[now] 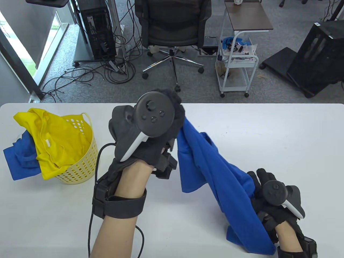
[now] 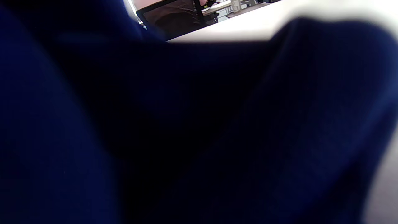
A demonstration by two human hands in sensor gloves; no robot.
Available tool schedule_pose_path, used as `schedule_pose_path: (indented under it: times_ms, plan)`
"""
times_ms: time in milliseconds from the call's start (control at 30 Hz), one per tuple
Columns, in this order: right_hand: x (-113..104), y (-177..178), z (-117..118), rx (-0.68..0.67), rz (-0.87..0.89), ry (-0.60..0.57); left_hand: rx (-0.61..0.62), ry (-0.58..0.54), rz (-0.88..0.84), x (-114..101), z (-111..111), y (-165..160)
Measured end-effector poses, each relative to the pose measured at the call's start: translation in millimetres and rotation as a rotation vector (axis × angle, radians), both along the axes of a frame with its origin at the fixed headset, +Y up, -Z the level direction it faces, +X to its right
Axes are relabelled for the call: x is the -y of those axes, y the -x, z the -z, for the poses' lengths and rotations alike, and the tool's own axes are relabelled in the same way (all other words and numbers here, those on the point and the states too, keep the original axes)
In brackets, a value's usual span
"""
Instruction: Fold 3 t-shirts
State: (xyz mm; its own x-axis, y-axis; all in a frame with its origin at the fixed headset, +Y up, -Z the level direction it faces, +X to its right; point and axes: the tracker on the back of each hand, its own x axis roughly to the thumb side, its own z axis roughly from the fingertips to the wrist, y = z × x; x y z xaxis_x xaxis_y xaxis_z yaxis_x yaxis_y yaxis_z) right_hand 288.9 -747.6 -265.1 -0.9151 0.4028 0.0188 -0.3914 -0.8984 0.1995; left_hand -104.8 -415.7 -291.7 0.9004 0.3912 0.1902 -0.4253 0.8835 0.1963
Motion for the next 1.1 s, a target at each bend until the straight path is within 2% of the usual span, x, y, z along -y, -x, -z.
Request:
schedule_pose_path:
  times_ms: [100, 267, 467, 567, 667, 833, 900, 1000, 1100]
  plan:
    - [1.6, -3.5, 1.2, 0.023, 0.016, 0.008, -0.013, 0.115, 0.029, 60.9, 12.7, 28.1]
    - [-2.4, 4.8, -0.4, -0.013, -0.013, -0.018, -0.091, 0.225, 0.094, 139.6, 23.0, 75.4]
    - [-8.8, 25.4, -3.8, -0.1, -0.064, -0.092, -0.161, 0.25, 0.313, 226.0, 9.6, 114.8]
    - [-8.9, 35.4, -5.5, -0.15, -0.064, -0.12, -0.168, 0.298, 0.326, 262.5, 1.8, 132.4]
    - [-8.6, 45.8, -7.8, -0.21, -0.091, -0.126, -0.185, 0.326, 0.379, 290.3, -2.2, 148.8]
    - [-5.6, 61.2, -12.4, -0.312, -0.127, -0.1, -0.209, 0.338, 0.395, 322.3, -2.8, 169.9]
    - [1.1, 69.3, -13.7, -0.353, -0.164, -0.029, -0.218, 0.377, 0.392, 326.2, -0.3, 176.4]
    - [16.4, 77.4, -13.8, -0.396, -0.261, 0.13, -0.222, 0.346, 0.376, 325.1, 0.8, 179.4]
    - [14.8, 81.0, -14.6, -0.403, -0.288, 0.134, -0.223, 0.33, 0.363, 324.5, 1.3, 181.7]
